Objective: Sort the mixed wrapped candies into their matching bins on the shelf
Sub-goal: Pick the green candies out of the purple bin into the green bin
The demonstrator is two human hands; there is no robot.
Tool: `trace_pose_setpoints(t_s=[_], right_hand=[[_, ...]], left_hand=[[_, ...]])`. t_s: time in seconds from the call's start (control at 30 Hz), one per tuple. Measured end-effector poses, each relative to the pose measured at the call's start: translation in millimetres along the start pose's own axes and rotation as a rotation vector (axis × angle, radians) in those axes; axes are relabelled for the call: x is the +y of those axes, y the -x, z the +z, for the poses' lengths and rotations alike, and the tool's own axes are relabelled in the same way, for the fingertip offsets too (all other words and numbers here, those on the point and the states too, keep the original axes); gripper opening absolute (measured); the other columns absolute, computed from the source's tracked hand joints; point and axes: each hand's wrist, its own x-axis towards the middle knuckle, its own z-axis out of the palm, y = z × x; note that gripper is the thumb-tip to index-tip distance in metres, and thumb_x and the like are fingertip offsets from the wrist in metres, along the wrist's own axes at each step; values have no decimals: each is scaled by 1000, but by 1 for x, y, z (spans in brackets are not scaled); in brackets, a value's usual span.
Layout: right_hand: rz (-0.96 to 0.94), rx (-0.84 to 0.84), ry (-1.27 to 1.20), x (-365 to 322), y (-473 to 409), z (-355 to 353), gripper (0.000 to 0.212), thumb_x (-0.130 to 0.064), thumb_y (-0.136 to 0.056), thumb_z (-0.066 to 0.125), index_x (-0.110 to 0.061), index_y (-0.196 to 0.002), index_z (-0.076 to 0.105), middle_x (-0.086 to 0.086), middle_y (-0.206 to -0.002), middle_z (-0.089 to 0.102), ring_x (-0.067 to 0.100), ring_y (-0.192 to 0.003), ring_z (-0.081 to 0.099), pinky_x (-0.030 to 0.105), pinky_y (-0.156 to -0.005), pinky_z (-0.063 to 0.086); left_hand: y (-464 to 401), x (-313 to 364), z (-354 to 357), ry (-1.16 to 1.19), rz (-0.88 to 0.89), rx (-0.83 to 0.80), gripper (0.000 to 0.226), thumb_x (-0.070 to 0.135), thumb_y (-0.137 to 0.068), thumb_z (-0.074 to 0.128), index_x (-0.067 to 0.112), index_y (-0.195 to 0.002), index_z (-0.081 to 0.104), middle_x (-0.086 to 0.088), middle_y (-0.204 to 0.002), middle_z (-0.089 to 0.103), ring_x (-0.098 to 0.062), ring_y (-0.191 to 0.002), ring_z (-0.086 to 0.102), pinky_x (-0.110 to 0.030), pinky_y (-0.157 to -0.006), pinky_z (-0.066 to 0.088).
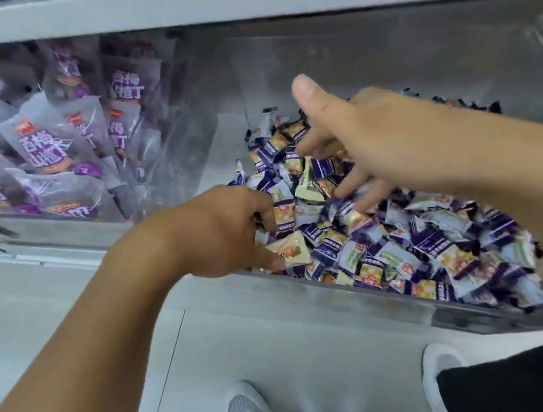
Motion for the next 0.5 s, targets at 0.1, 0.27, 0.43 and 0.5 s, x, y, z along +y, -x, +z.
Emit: trace_pose_setpoints(t_s=[0.1, 0.27, 0.43, 0.5], right_hand=[[-32, -81, -34, 8, 9, -7, 86, -76, -89, 24, -7, -84, 75, 4, -73, 75, 23, -58, 73, 41, -61, 62], [266, -686, 179, 22, 14, 10, 68, -59, -99, 34, -2, -98, 71, 14, -87, 77, 32, -77, 75, 45, -77, 62], [25, -434, 600, 42, -14, 25, 32, -29, -101, 44, -9, -105, 69, 10, -93, 71, 28, -84, 69, 45, -82, 58], [-12, -315, 637, 41, -21, 18, 27, -18, -100, 44, -11, -113, 67, 12, -108, 68, 27, -90, 66, 40, -82, 58]], left_hand=[[-3, -3, 0, 26, 43, 117, 22, 41, -80, 78, 29, -89, 62, 5, -90, 65, -12, -74, 64, -36, -74, 55], [-5, -11, -8, -23, -6, 332, 20, 37, -84, 74, 24, -83, 58, 5, -89, 65, -9, -77, 57, -23, -65, 42], [-5, -6, -13, 0, -50, 380, 19, 37, -92, 65, 22, -87, 53, -1, -92, 65, -22, -88, 61, -41, -78, 51], [-6, -4, -13, -19, -44, 354, 18, 35, -95, 60, 21, -91, 49, -2, -89, 65, -22, -85, 62, -42, -76, 50]])
